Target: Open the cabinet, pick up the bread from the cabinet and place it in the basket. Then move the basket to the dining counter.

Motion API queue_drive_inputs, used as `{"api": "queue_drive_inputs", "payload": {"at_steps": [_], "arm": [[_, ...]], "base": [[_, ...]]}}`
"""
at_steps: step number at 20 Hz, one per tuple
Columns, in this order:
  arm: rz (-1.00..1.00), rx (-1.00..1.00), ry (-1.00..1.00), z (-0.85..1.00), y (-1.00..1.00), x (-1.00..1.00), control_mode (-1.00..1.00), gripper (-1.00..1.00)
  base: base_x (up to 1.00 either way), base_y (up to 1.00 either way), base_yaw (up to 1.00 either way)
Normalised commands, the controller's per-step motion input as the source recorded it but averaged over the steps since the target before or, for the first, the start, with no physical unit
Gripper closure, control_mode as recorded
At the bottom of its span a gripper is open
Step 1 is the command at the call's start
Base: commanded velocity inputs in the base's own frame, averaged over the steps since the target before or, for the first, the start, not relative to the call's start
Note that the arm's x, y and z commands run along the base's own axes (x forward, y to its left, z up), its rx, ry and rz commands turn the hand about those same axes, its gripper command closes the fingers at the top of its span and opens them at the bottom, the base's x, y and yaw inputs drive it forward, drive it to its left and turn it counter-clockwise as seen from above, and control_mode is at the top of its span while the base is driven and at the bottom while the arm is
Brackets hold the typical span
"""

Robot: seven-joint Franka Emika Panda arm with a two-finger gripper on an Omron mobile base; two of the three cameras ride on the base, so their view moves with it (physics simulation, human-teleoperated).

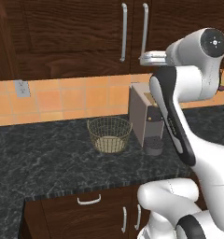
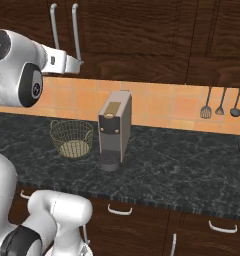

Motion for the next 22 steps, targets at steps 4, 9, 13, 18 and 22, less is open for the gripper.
{"api": "queue_drive_inputs", "payload": {"at_steps": [4, 9, 13, 18, 22], "arm": [[0.00, 0.00, -0.01, 0.53, 0.03, 0.49, -1.00, -1.00], [0.00, 0.00, 0.00, 0.18, -0.02, 0.60, -1.00, -1.00], [0.00, 0.00, 0.00, 0.06, 0.00, 0.53, -1.00, -1.00], [0.00, 0.00, 0.00, -0.01, 0.00, 0.57, -1.00, -1.00], [0.00, 0.00, -0.03, -0.08, 0.00, 0.52, -1.00, -1.00]], "base": [[0.00, 0.00, 0.00], [0.00, 0.00, 0.00], [0.00, 0.00, 0.00], [0.00, 0.00, 0.00], [0.00, 0.00, 0.00]]}}
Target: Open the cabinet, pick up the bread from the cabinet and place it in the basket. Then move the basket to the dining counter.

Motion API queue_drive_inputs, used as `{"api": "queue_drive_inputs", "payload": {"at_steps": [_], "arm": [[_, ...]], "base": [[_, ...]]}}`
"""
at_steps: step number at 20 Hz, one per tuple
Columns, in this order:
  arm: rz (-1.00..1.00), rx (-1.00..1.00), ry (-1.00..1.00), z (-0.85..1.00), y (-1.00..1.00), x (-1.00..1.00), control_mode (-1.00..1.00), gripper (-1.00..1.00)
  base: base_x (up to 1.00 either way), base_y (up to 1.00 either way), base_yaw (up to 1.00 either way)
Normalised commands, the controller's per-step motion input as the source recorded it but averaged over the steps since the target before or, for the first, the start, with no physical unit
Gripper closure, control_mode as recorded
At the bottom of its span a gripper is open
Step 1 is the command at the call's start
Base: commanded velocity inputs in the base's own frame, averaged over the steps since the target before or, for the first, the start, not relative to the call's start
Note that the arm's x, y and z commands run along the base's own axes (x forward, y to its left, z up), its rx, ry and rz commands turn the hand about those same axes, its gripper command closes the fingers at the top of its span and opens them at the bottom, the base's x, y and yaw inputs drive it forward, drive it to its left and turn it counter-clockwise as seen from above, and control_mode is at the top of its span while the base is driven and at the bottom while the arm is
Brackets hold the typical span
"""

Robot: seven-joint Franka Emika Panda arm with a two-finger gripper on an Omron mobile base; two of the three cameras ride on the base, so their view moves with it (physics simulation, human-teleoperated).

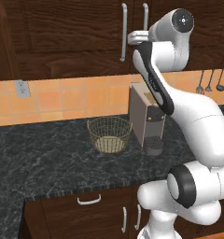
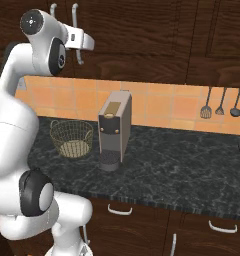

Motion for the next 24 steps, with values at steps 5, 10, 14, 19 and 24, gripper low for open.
{"api": "queue_drive_inputs", "payload": {"at_steps": [5, 10, 14, 19, 24], "arm": [[0.00, 0.00, 0.00, -0.17, 0.00, 0.48, -1.00, -1.00], [0.00, 0.00, -0.01, -0.26, 0.01, 0.56, -1.00, 1.00], [0.00, 0.00, -0.01, -0.41, 0.00, 0.67, -1.00, 1.00], [-0.06, 0.00, 0.00, -0.18, -0.63, 0.21, -1.00, 1.00], [-0.07, 0.00, -0.05, -0.41, -1.00, 0.04, -1.00, 1.00]], "base": [[0.00, 0.00, 0.00], [0.00, 0.00, 0.00], [0.00, 0.00, 0.00], [0.00, 0.00, 0.00], [0.00, 0.00, 0.00]]}}
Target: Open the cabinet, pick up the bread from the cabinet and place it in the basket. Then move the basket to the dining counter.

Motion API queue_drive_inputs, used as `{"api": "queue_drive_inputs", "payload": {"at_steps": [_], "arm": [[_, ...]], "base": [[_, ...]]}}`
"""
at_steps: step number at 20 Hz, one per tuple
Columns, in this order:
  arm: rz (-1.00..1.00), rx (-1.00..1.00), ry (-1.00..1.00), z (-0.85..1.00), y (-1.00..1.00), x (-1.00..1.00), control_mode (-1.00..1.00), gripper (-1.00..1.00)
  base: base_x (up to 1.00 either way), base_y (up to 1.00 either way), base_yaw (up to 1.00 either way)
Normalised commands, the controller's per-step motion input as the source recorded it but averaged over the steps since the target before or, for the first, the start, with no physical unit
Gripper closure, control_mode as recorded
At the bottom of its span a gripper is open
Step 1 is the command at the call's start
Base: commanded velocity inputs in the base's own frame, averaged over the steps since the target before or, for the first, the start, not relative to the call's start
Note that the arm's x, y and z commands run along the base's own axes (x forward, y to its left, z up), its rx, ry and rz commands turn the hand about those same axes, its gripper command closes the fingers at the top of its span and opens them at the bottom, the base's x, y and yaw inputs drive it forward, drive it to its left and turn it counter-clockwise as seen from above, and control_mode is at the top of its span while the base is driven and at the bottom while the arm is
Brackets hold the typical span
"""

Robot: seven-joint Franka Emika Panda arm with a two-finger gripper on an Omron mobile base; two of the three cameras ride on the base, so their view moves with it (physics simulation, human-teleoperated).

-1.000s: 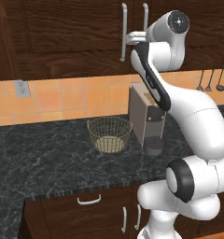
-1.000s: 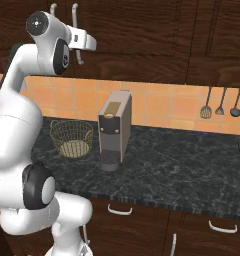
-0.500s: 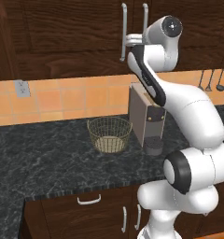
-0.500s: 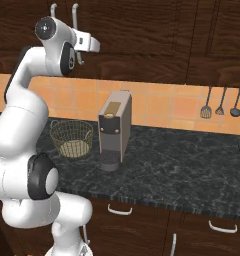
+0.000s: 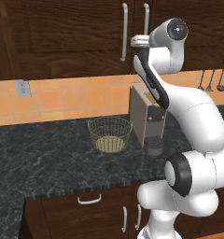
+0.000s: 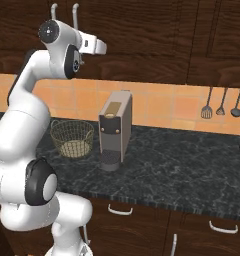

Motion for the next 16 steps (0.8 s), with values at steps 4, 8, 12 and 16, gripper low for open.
{"api": "queue_drive_inputs", "payload": {"at_steps": [4, 8, 12, 16], "arm": [[0.00, 0.08, -0.02, -0.21, -1.00, -0.12, -1.00, 1.00], [0.00, 0.07, -0.03, -0.04, -1.00, -0.28, -1.00, 1.00], [0.00, 0.01, 0.00, 0.00, -1.00, -0.41, -1.00, 1.00], [0.00, 0.00, 0.00, 0.04, -1.00, -0.65, -1.00, 1.00]], "base": [[0.00, 0.00, 0.00], [0.00, 0.00, 0.00], [0.00, 0.00, 0.00], [0.00, 0.00, 0.00]]}}
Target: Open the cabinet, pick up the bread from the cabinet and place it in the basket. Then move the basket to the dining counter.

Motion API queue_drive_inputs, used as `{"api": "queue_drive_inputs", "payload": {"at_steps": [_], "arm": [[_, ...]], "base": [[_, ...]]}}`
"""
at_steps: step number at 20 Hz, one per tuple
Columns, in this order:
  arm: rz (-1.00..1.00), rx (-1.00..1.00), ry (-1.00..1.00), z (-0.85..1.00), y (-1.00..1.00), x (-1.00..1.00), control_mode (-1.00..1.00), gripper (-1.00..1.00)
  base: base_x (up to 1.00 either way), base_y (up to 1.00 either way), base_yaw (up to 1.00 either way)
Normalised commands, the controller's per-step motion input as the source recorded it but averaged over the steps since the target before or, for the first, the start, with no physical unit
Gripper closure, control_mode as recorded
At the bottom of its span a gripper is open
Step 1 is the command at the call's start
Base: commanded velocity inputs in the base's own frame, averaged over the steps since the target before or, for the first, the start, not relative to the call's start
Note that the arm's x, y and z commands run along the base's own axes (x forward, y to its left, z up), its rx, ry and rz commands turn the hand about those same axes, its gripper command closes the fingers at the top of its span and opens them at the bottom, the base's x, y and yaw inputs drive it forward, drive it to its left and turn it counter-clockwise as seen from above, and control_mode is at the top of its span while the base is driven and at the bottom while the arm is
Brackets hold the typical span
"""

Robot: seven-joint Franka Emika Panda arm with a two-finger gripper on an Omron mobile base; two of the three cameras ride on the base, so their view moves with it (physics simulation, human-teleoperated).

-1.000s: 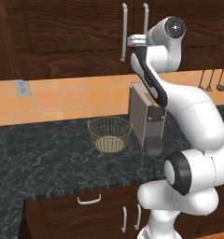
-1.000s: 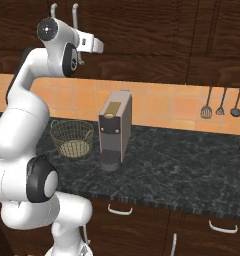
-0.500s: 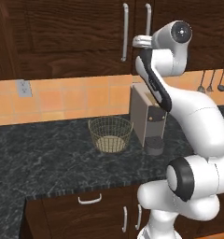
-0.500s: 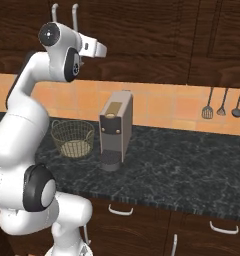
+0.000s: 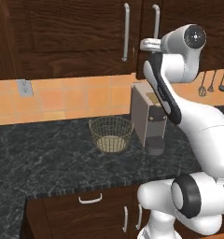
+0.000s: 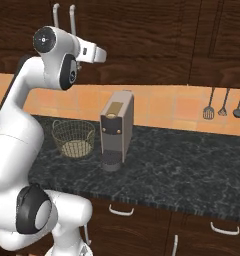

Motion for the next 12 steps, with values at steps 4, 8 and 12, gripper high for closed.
{"api": "queue_drive_inputs", "payload": {"at_steps": [4, 8, 12], "arm": [[0.00, 0.00, 0.00, 0.06, -1.00, -0.76, -1.00, 1.00], [0.00, 0.00, -0.01, 0.03, -1.00, -0.72, -1.00, 1.00], [0.00, 0.00, -0.03, 0.00, -1.00, -0.64, -1.00, 1.00]], "base": [[0.00, 0.00, 0.00], [0.00, 0.00, 0.00], [0.00, 0.00, 0.00]]}}
